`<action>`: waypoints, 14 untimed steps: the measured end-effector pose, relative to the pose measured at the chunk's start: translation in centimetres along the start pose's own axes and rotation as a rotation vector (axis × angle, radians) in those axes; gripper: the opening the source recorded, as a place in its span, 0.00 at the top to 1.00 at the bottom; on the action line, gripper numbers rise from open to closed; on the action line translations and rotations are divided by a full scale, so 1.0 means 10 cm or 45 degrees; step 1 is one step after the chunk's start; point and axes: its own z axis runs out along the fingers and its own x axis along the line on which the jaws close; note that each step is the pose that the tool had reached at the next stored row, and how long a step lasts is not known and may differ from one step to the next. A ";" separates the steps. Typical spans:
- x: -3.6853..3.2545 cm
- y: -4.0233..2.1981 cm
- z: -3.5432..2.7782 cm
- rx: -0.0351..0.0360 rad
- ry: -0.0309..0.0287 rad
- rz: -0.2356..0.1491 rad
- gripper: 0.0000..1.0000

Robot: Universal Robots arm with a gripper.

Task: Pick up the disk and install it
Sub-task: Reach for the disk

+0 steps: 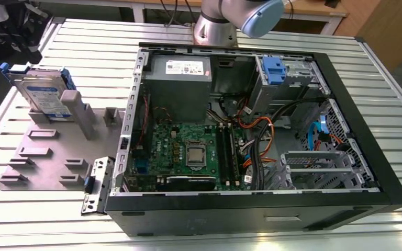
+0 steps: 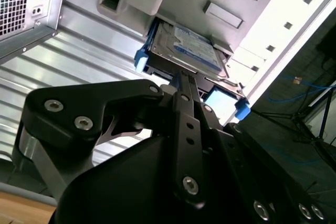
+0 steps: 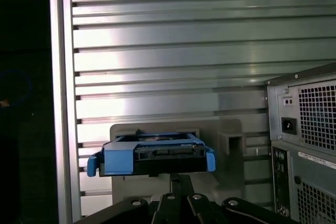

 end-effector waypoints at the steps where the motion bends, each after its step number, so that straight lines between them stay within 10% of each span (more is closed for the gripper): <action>1: 0.020 0.001 0.008 0.0002 0.0002 0.000 0.89; 14: 0.107 -0.001 0.156 0.0008 -0.0001 0.000 0.89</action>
